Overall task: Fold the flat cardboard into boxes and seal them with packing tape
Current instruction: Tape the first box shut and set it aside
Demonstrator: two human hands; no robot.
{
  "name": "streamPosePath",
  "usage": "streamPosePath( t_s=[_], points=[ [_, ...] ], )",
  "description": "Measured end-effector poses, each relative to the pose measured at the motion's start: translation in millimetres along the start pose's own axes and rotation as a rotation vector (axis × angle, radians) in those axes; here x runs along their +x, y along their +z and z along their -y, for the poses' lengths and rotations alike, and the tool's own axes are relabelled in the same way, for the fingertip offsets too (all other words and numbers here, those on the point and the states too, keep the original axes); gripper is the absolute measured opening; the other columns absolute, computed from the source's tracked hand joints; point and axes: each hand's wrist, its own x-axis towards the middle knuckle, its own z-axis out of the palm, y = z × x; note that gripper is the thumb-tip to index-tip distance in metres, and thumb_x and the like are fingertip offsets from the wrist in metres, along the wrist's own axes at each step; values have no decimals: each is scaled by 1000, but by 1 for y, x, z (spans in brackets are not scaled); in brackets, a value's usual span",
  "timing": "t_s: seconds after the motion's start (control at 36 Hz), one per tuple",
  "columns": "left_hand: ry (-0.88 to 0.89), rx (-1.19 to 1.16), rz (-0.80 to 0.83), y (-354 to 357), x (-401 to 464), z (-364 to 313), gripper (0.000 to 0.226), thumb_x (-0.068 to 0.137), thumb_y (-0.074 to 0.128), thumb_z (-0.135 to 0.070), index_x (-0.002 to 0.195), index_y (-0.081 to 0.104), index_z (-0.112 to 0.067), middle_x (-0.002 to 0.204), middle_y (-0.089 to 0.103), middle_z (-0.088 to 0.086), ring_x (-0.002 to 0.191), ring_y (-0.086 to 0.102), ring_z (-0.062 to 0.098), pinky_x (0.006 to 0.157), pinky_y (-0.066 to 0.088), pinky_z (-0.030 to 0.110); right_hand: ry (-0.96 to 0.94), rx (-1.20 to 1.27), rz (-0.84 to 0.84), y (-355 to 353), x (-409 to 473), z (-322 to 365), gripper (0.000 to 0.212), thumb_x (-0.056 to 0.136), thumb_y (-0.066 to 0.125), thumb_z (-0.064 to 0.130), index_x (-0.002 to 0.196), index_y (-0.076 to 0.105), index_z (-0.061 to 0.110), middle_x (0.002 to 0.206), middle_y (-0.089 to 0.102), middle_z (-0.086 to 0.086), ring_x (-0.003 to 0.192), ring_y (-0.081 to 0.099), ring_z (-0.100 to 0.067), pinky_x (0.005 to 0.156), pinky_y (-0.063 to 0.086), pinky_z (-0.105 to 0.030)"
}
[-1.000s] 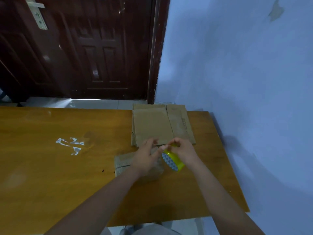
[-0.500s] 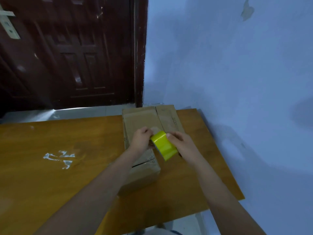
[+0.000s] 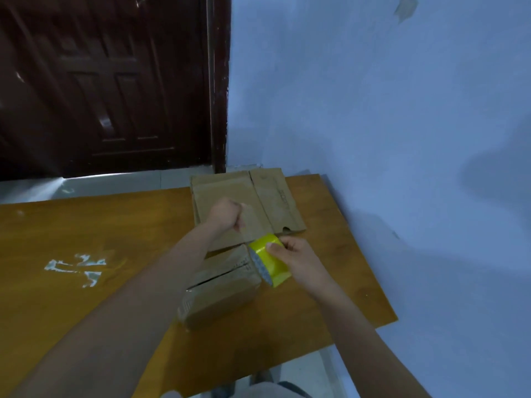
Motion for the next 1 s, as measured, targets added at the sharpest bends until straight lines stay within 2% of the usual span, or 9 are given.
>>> streamPosePath(
  t_s=[0.06,0.19,0.39,0.47,0.53,0.61,0.75,0.86,1.0],
  points=[
    [24,207,-34,-5,0,6,39,98,41,-13,65,60,-7,65,67,10,67,62,25,68,49,33,82,-126,33,-2,-4,-6,30,81,59,38,65,50,15,60,35,-8,53,36,-16,54,26,-30],
    [125,521,-97,3,-3,16,37,99,36,-17,69,57,-11,80,67,8,79,62,25,63,41,31,237,-245,52,-4,-6,-18,44,90,57,29,53,35,19,49,31,5,41,32,-10,49,24,-26],
    [109,505,-52,17,1,49,32,102,36,-26,80,52,-8,81,60,11,68,51,23,61,36,32,279,-233,91,-3,-19,-41,40,96,50,30,59,43,17,47,38,12,40,36,-2,42,28,-15],
    [122,543,-69,24,0,62,33,103,35,-31,84,50,-8,81,59,12,71,54,28,60,37,36,349,-193,99,-2,-22,-48,35,96,50,34,79,58,5,67,50,-4,58,49,-13,52,36,-21],
    [154,574,-92,30,-3,68,32,103,32,-32,81,41,-10,71,51,7,68,50,28,54,30,35,375,-167,96,-1,-22,-52,38,95,50,35,87,61,-1,72,50,-8,63,50,-18,56,38,-26],
    [188,550,-111,36,-3,77,30,103,33,-29,80,36,-10,65,40,3,65,44,25,53,25,33,375,-190,71,0,-20,-57,33,94,52,36,72,52,11,66,44,-7,56,44,-16,55,33,-27],
    [191,493,-139,41,-1,97,25,101,37,-26,81,37,-11,78,51,12,71,47,24,60,33,33,357,-231,79,3,-20,-65,30,94,51,31,69,47,14,59,40,-1,50,39,-11,46,30,-20],
    [193,469,-112,42,0,100,35,101,37,-30,69,33,-17,66,43,2,60,43,20,50,26,32,360,-231,101,5,-20,-69,40,95,50,28,57,42,21,44,35,12,37,32,-1,43,27,-18],
    [178,455,-64,37,2,96,37,101,38,-29,66,31,-20,63,41,1,55,39,14,48,25,30,372,-242,111,5,-19,-69,37,96,50,28,59,45,21,46,37,11,35,34,0,40,28,-15]
  ],
)
